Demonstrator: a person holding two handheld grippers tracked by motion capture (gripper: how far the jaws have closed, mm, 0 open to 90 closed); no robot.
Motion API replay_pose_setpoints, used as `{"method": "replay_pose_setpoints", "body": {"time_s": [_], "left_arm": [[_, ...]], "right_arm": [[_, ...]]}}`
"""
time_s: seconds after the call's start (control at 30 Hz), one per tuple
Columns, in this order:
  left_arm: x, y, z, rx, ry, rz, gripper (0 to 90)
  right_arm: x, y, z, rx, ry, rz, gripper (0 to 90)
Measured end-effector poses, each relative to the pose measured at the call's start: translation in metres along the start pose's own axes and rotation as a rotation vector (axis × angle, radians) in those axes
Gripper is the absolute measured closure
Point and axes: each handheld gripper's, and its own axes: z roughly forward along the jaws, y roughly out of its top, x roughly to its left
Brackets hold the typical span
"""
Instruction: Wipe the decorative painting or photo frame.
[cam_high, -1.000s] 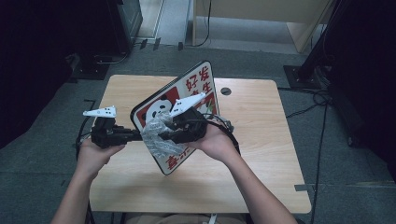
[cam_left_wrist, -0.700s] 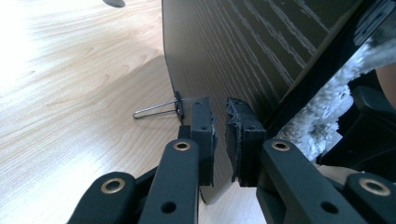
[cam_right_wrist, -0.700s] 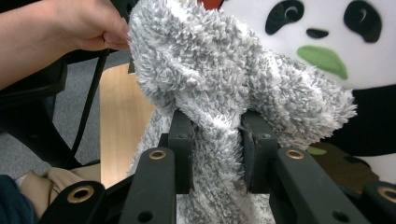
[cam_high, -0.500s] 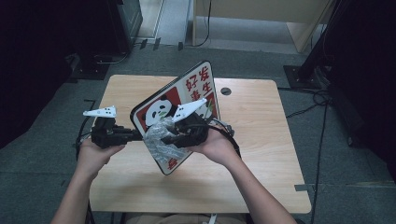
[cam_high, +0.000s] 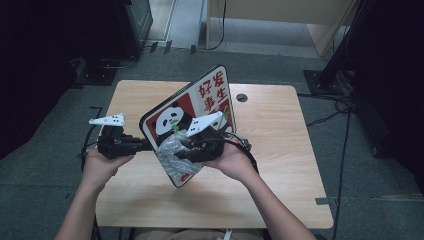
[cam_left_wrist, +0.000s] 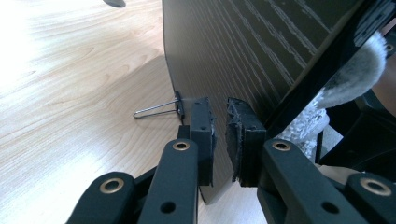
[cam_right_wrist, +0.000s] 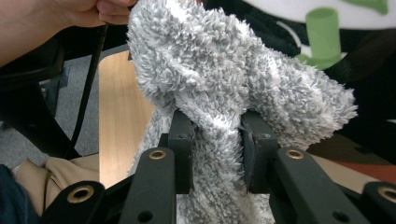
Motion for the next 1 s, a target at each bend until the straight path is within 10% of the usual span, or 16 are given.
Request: {"method": "replay_pose_setpoints", "body": {"time_s": [1.0], "left_arm": [[0.0,0.0,0.0,0.0,0.003,-0.001,80.9]], "right_arm": [[-0.005,-0.035,0.015,-0.019,0.033,0.016,70.3]]}}
